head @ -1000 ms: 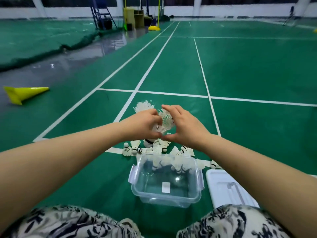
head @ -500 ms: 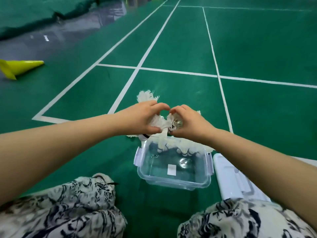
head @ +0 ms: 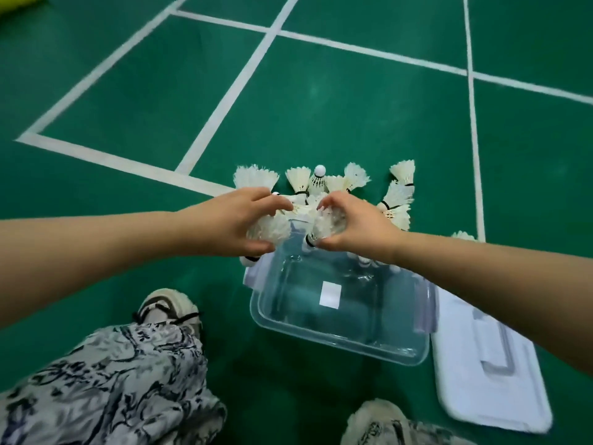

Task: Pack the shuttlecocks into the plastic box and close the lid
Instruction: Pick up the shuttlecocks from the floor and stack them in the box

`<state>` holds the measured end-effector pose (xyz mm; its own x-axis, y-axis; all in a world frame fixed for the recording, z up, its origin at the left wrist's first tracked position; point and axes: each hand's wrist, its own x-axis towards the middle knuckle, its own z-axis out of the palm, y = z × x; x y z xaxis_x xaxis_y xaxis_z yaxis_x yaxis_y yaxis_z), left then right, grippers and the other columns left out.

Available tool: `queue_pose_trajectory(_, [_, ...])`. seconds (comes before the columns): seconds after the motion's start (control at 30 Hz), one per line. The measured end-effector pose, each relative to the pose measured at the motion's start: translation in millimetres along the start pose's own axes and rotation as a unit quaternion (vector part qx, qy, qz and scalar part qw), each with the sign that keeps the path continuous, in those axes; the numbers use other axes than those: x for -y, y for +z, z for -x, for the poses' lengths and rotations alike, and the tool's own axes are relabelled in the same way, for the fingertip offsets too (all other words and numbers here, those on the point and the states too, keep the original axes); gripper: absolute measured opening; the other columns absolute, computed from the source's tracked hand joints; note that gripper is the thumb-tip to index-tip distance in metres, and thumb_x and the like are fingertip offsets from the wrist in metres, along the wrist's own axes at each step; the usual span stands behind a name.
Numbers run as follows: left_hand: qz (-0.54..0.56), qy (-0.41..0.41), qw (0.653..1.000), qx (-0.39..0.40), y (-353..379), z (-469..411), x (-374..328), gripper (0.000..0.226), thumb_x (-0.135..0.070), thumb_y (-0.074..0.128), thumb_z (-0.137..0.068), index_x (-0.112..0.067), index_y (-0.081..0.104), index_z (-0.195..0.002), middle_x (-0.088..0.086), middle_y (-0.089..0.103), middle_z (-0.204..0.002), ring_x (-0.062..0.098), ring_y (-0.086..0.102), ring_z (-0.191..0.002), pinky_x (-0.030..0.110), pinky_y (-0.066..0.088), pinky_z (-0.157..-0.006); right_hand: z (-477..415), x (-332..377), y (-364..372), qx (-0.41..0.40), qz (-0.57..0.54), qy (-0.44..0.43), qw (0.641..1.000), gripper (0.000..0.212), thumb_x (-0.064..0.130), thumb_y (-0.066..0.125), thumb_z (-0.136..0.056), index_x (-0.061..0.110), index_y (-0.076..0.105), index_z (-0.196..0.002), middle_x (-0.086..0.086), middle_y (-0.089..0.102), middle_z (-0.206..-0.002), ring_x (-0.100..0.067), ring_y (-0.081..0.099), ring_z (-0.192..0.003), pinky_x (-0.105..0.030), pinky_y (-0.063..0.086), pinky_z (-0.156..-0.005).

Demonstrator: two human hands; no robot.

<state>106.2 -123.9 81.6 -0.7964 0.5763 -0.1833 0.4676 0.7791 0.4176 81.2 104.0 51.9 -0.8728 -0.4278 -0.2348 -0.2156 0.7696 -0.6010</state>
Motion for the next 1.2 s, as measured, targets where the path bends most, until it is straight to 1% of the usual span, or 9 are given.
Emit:
queue_pose_trajectory(0.1, [0.01, -0.002, 1.0, -0.004, 8, -2, 7, 0.061, -0.04, 0.065, -0.077, -0.028, 0.039, -0.131, -0.011, 0.041, -0.108, 0.007, 0.043, -0.097, 0.021, 0.035, -0.088, -11, -12, 23, 0.008, 0.007, -0.011, 1.0, 0.055, 0.03, 0.077, -0.069, 0.019, 0.049, -0.115, 0.0, 0.051, -0.115, -0.014, 0.049, -0.101, -0.021, 0.035, -0.08])
queue_pose_trajectory(0.3, [0.017, -0.028, 0.999, 0.013, 26, 12, 13, 0.058, -0.039, 0.066, -0.076, -0.028, 0.043, -0.127, -0.011, 0.045, -0.103, 0.008, 0.048, -0.094, 0.02, 0.036, -0.085, -10, -34, 71, 0.037, 0.04, -0.027, 0.998, 0.053, 0.03, 0.072, -0.074, 0.018, 0.046, -0.118, -0.004, 0.052, -0.121, -0.021, 0.053, -0.105, -0.032, 0.045, -0.088])
queue_pose_trajectory(0.43, [0.009, -0.022, 1.0, 0.009, 31, 11, 12, 0.057, -0.038, 0.067, -0.075, -0.027, 0.044, -0.126, -0.009, 0.046, -0.103, 0.007, 0.048, -0.092, 0.017, 0.034, -0.083, -11, -42, 96, 0.037, 0.032, -0.024, 0.999, 0.053, 0.032, 0.07, -0.075, 0.017, 0.046, -0.12, -0.007, 0.055, -0.121, -0.025, 0.052, -0.109, -0.035, 0.044, -0.09])
queue_pose_trajectory(0.5, [0.011, -0.015, 1.0, 0.009, 32, 9, 9, 0.058, -0.045, 0.066, -0.073, -0.027, 0.045, -0.125, -0.011, 0.046, -0.101, 0.006, 0.047, -0.091, 0.015, 0.033, -0.082, -15, -45, 107, 0.024, 0.039, -0.015, 0.999, 0.052, 0.032, 0.069, -0.075, 0.016, 0.047, -0.12, -0.009, 0.058, -0.119, -0.026, 0.05, -0.111, -0.033, 0.042, -0.089])
queue_pose_trajectory(0.63, [0.022, -0.004, 1.0, 0.009, 32, 5, 6, 0.065, -0.06, 0.048, -0.067, -0.029, 0.044, -0.124, -0.012, 0.045, -0.102, 0.005, 0.047, -0.09, 0.016, 0.035, -0.083, -21, -51, 120, 0.02, 0.086, -0.023, 0.996, 0.051, 0.034, 0.065, -0.078, 0.018, 0.046, -0.122, -0.007, 0.06, -0.121, -0.026, 0.043, -0.12, -0.037, 0.036, -0.096])
queue_pose_trajectory(0.7, [0.021, -0.004, 1.0, 0.005, 31, 3, 5, 0.062, -0.054, 0.056, -0.069, -0.029, 0.045, -0.125, -0.012, 0.045, -0.102, 0.004, 0.046, -0.09, 0.017, 0.034, -0.083, -22, -55, 124, 0.027, 0.123, -0.031, 0.992, 0.049, 0.035, 0.063, -0.079, 0.019, 0.045, -0.122, -0.004, 0.06, -0.124, -0.025, 0.04, -0.123, -0.038, 0.031, -0.098])
queue_pose_trajectory(0.83, [0.02, -0.009, 1.0, 0.007, 31, -1, 6, 0.057, -0.038, 0.069, -0.075, -0.028, 0.045, -0.125, -0.011, 0.045, -0.103, 0.007, 0.046, -0.091, 0.019, 0.034, -0.083, -23, -63, 131, 0.039, 0.167, -0.027, 0.985, 0.048, 0.036, 0.062, -0.081, 0.018, 0.043, -0.122, -0.006, 0.057, -0.126, -0.025, 0.042, -0.121, -0.039, 0.032, -0.099])
queue_pose_trajectory(1.0, [0.024, 0.001, 1.0, 0.006, 32, -6, 1, 0.057, -0.041, 0.067, -0.075, -0.027, 0.044, -0.126, -0.012, 0.043, -0.102, 0.004, 0.043, -0.089, 0.016, 0.031, -0.08, -15, -68, 135, 0.03, 0.277, -0.046, 0.959, 0.048, 0.039, 0.056, -0.086, 0.017, 0.043, -0.127, -0.002, 0.041, -0.143, -0.025, 0.034, -0.131, -0.04, 0.031, -0.099])
queue_pose_trajectory(1.2, [0.031, 0.022, 0.999, 0.018, 36, -10, -6, 0.054, -0.038, 0.065, -0.077, -0.027, 0.044, -0.126, -0.011, 0.044, -0.103, 0.0, 0.04, -0.091, 0.012, 0.028, -0.079, -10, -64, 137, 0.036, 0.239, -0.007, 0.97, 0.057, 0.042, 0.058, -0.085, 0.018, 0.038, -0.132, -0.003, 0.042, -0.14, -0.026, 0.034, -0.129, -0.04, 0.032, -0.099])
